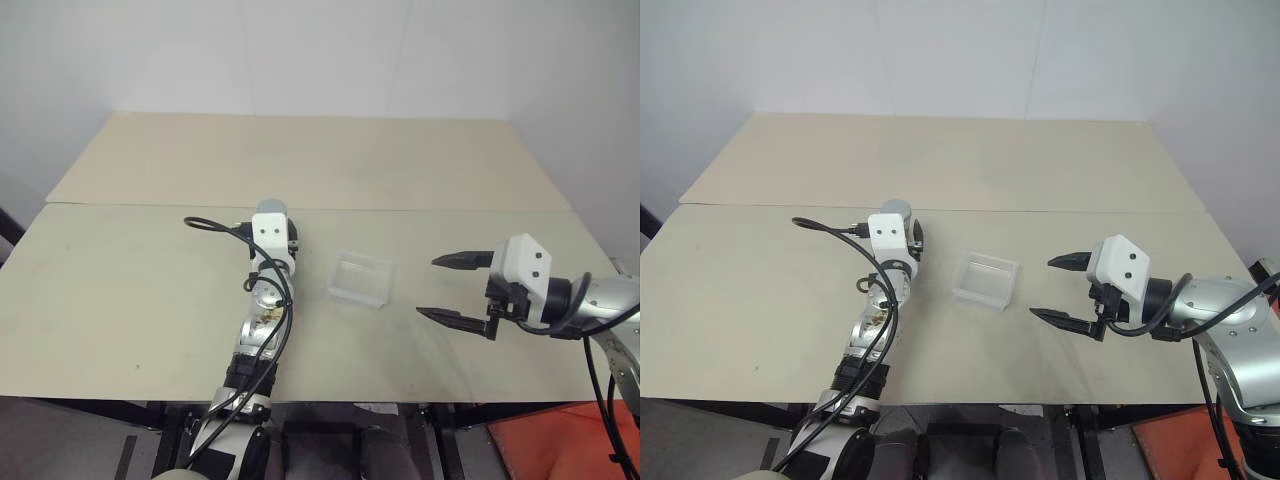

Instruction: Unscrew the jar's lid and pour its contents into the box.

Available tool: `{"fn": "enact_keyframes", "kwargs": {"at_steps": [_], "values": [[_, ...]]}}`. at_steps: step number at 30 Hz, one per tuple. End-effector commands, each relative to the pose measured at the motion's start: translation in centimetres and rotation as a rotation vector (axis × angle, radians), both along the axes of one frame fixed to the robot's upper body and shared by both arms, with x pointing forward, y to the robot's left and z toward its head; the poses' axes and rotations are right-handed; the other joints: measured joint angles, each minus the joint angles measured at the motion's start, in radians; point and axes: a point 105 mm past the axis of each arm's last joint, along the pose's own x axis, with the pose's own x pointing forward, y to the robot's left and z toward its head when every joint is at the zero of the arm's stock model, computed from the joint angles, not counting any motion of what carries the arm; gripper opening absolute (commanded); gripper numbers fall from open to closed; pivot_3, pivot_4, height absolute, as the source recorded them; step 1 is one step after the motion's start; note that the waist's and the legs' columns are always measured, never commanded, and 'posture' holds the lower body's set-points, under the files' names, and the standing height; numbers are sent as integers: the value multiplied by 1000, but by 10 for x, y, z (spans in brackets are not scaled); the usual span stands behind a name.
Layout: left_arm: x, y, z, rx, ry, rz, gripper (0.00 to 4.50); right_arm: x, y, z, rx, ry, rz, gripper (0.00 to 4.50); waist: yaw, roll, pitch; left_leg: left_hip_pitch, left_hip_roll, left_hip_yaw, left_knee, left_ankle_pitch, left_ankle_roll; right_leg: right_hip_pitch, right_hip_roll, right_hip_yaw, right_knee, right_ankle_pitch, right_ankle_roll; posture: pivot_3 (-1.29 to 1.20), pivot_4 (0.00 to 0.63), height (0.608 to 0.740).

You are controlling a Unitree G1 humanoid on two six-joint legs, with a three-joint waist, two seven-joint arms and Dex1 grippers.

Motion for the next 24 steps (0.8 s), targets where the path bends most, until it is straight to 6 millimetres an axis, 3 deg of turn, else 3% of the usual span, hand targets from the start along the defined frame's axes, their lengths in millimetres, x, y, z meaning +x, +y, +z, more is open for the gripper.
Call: {"fn": "enact_keyframes", "kwargs": {"at_steps": [1,6,10,15,24], "values": [[2,2,16,2,-57,10,1911,-2,2,14,-6,-68,21,4500,0,0,0,0,0,0,0,0,0,0,0,0,0,0,0,0,150,740],[4,10,17,0,-61,19,1913,-3,3,15,6,-71,26,4500,0,0,0,0,0,0,0,0,0,0,0,0,0,0,0,0,150,740],[3,13,25,-11,-83,-88,1913,-4,3,14,5,-68,28,4500,0,0,0,0,0,0,0,0,0,0,0,0,0,0,0,0,150,740],[-14,19,39,38,-83,-416,1913,-2,6,16,22,-75,28,4500,-6,0,0,0,1,0,0,0,0,-1,0,0,1,0,0,0,150,740],[-78,32,55,129,52,-1179,1913,6,24,36,104,-120,49,4500,-16,1,0,0,2,0,0,1,-1,-2,1,-1,1,0,0,0,150,740]]}}
